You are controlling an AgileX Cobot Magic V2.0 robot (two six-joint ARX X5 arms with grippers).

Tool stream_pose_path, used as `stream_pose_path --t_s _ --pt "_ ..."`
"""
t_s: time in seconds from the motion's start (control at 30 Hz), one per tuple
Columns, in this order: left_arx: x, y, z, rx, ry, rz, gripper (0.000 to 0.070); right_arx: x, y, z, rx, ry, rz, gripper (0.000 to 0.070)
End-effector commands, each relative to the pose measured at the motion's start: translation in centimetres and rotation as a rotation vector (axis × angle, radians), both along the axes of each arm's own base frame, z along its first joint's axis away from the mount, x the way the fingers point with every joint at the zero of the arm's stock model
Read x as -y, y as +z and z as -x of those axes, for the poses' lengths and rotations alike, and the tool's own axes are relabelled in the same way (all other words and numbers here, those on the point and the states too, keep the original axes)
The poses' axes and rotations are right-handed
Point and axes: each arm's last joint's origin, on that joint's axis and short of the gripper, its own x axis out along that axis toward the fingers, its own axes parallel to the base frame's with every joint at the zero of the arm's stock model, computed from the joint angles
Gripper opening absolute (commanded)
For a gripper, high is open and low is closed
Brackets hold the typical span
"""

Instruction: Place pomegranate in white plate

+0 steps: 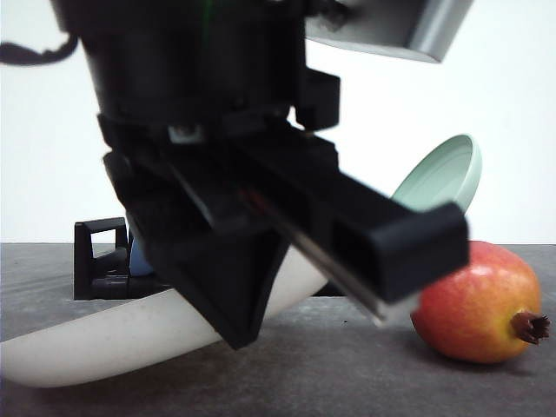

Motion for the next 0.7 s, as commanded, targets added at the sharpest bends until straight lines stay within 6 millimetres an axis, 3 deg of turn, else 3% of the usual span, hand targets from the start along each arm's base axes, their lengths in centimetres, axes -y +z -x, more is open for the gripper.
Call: stream_pose_path --t_s 0.0,0.07,0.13,0.33,0.4,0.47,0.67 --pt "0.6 -0.4 0.4 -0.001 -0.012 0.001 0.0 0.0 0.5 0.2 0.013 0.0 -0.009 0.0557" --pt "0.6 -0.5 0.5 -0.006 -0.013 0.003 0.0007 0.0 0.5 0.1 0.012 0.0 -0.009 0.0557" --pt "0.6 -0.5 0.4 -0.006 -0.012 0.004 0.0077 0.0 0.5 0.2 0.009 0.0 -0.009 0.0557" --pt "0.6 -0.4 0.4 -0.006 -0.012 0.004 0.043 0.0 0.3 0.2 -0.014 -0.001 -0.008 0.0557" --pt "0.6 -0.4 0.4 -0.006 -0.008 0.007 0.0519 0.0 0.3 0.2 -0.016 -0.001 -0.008 0.0557" --pt "0.6 -0.4 0.4 -0.007 -0.005 0.009 0.0558 0.0 0.3 0.2 -0.019 -0.001 -0.011 0.0557" --pt "0.2 1.2 0.4 -0.004 0.024 0.074 0.0559 -0.4 0.3 0.2 -0.045 0.043 -0.036 0.0557"
